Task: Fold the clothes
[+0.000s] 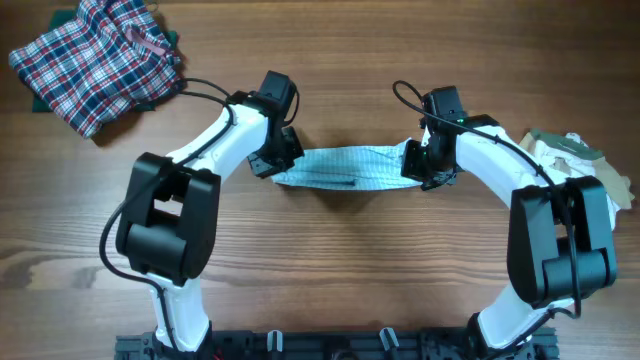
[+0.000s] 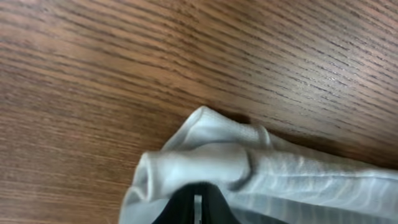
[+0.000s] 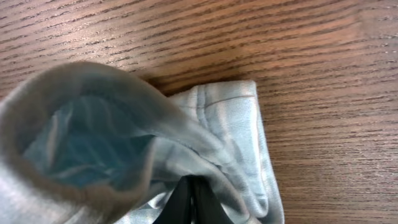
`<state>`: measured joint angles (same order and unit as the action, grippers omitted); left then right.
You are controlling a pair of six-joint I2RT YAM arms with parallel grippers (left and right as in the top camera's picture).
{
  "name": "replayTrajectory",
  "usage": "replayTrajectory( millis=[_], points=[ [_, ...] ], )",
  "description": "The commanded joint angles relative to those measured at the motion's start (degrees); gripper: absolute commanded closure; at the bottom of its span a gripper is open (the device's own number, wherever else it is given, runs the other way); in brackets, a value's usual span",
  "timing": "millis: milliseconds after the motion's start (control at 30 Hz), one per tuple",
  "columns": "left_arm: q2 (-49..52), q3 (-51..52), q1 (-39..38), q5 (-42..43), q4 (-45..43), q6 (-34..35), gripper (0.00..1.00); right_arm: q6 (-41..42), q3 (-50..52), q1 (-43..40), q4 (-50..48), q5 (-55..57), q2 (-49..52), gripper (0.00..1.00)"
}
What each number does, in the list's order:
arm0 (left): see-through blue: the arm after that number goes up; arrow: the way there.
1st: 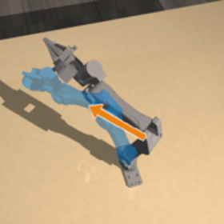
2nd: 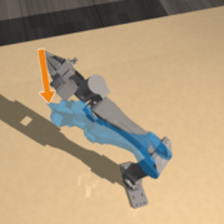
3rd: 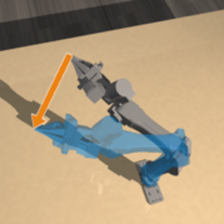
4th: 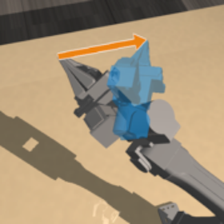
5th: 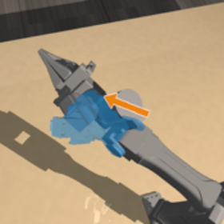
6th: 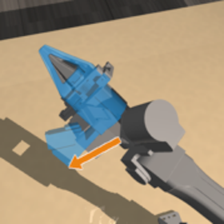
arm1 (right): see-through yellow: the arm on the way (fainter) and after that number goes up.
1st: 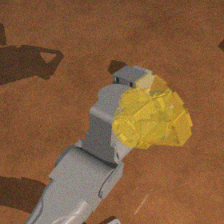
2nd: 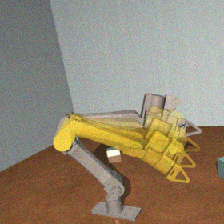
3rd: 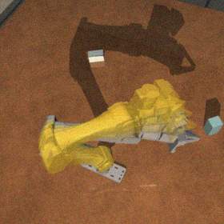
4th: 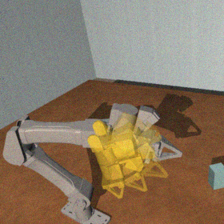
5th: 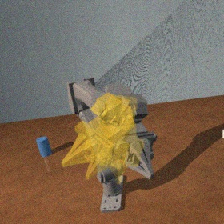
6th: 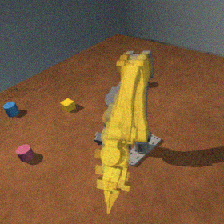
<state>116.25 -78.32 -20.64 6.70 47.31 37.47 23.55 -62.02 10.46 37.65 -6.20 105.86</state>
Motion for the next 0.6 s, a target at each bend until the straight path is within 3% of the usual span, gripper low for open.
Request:
replayTrajectory(
  millis=[0, 400, 567],
  points=[
    [0.66, 0.28, 0.46, -2.64, 0.02, -2.62, 0.96, -0.44, -0.74, -1.05, 0.35, 2.36, 1.49, 0.96],
    [-6.6, 0.26, 0.13, 1.88, 1.16, -4.31, 0.93, -1.05, -7.17, -1.01, 6.1, -1.97, -4.57, 0.96],
    [-6.95, 0.28, 0.13, 3.98, 3.78, -4.28, 0.93, -3.78, -7.15, -0.68, 4.63, -12.24, -9.16, 0.95]
  ],
)
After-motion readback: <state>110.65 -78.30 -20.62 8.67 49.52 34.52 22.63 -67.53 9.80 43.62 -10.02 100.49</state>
